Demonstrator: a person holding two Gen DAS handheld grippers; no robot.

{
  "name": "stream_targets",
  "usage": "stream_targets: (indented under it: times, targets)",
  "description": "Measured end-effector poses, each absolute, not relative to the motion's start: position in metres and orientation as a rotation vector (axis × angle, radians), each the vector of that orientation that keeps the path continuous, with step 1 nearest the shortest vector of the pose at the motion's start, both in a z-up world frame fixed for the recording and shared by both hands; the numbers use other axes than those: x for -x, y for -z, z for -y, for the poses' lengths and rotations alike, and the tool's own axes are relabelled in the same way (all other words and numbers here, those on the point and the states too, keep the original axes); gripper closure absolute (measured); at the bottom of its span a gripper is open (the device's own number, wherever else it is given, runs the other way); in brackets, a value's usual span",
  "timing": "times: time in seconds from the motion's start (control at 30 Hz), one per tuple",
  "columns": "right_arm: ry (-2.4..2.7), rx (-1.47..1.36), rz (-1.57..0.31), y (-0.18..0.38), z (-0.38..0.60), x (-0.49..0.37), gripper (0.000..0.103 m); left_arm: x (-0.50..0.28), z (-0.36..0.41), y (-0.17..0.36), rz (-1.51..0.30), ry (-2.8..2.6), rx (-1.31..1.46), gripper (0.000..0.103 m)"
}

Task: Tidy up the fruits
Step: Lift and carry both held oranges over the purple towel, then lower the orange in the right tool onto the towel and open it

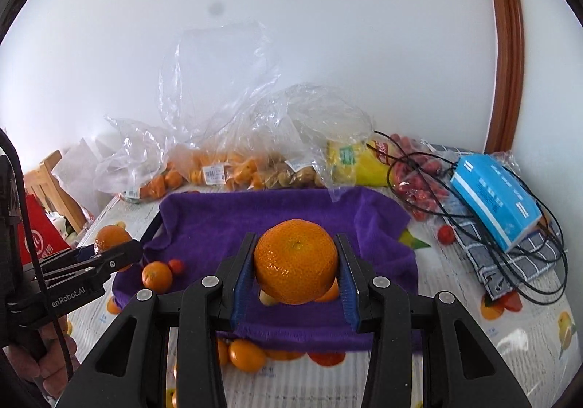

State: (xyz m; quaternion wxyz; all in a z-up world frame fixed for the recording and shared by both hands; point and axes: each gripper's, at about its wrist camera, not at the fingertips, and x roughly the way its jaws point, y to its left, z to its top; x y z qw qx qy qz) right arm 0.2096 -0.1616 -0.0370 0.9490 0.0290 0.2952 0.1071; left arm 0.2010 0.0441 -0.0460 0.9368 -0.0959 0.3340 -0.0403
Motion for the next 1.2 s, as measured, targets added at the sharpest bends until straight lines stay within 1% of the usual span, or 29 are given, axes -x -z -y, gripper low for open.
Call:
stream_targets:
  times: [0.13, 0.27, 0.43, 0.77, 1.03, 1.2]
  targets:
    - [-0.217, -0.081, -0.597, 0.040, 0.160, -0.227, 0.062, -0.213, -0.052, 0.050, -0.677, 0.069, 0.207, 0.062]
    - [-0.214, -0.106, -0.597, 0.058, 0.161, -0.238, 0.062, -0.219, -0.059, 0.067, -0.687, 0.044, 0.212, 0.062]
    - [-0.209, -0.109, -0.642, 0.077, 0.165, -0.246, 0.062, -0.224, -0.069, 0.083, -0.723, 0.044, 0.260, 0.062]
    - [-0.197, -0.090, -0.666, 0.091, 0.161, -0.249, 0.062, -0.224, -0.071, 0.088, -0.726, 0.043, 0.274, 0.062]
    - [-0.199, -0.059, -0.634, 0.089, 0.154, -0.244, 0.062, -0.222, -0.069, 0.087, -0.717, 0.044, 0.262, 0.062]
    - [-0.213, -0.060, -0.650, 0.092, 0.151, -0.245, 0.062, -0.222, -0.070, 0.088, -0.720, 0.044, 0.265, 0.062]
